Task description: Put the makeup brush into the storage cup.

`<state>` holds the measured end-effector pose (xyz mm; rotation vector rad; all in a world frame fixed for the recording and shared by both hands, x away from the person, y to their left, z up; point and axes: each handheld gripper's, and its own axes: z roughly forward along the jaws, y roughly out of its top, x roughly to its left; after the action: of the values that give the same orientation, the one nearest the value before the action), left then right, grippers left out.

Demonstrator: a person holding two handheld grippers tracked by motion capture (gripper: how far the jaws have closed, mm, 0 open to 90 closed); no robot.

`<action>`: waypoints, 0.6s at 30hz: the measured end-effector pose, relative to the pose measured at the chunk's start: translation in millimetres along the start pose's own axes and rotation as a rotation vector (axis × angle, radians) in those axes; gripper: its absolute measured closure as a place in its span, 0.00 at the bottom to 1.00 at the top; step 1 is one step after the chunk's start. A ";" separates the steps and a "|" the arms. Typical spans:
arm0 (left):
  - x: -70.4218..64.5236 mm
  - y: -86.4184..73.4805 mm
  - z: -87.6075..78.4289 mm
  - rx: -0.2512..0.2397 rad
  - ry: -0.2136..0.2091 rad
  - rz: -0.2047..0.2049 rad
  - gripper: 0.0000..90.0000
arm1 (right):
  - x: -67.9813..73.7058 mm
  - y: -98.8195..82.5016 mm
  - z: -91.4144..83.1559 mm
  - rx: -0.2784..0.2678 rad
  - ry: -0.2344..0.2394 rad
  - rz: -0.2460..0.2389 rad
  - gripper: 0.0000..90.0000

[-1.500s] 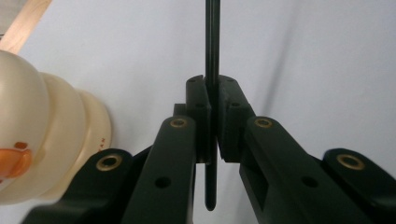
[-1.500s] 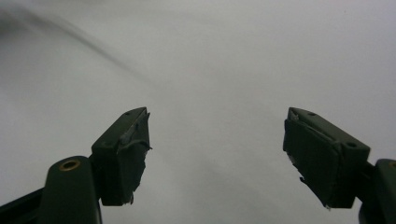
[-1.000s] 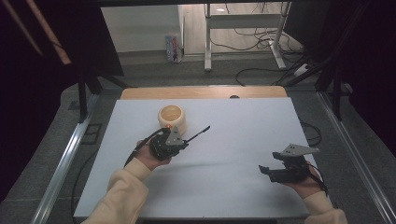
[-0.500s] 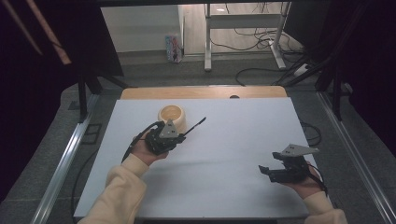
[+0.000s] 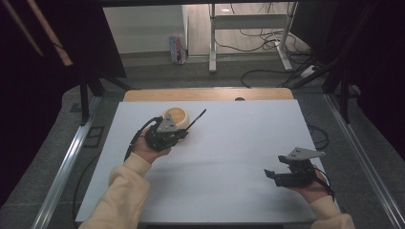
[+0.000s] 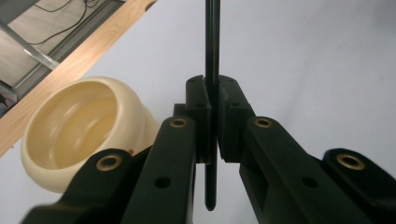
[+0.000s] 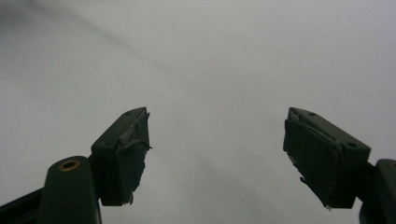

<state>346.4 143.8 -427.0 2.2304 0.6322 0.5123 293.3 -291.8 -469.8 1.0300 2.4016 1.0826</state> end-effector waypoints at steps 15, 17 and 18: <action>23.0 -2.2 3.1 -0.079 -0.024 -0.126 0.95 | 0.1 0.0 0.4 0.001 -0.005 -0.002 0.25; 25.1 -3.1 4.0 -0.087 -0.027 -0.145 0.95 | 0.2 0.0 0.5 0.002 -0.005 -0.002 0.25; 26.5 -3.7 4.4 -0.091 -0.029 -0.154 0.95 | 0.2 0.0 0.6 0.002 -0.005 -0.002 0.25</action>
<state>368.8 158.9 -428.2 2.0807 0.7437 0.4212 293.4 -291.3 -470.2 1.0303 2.3998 1.0755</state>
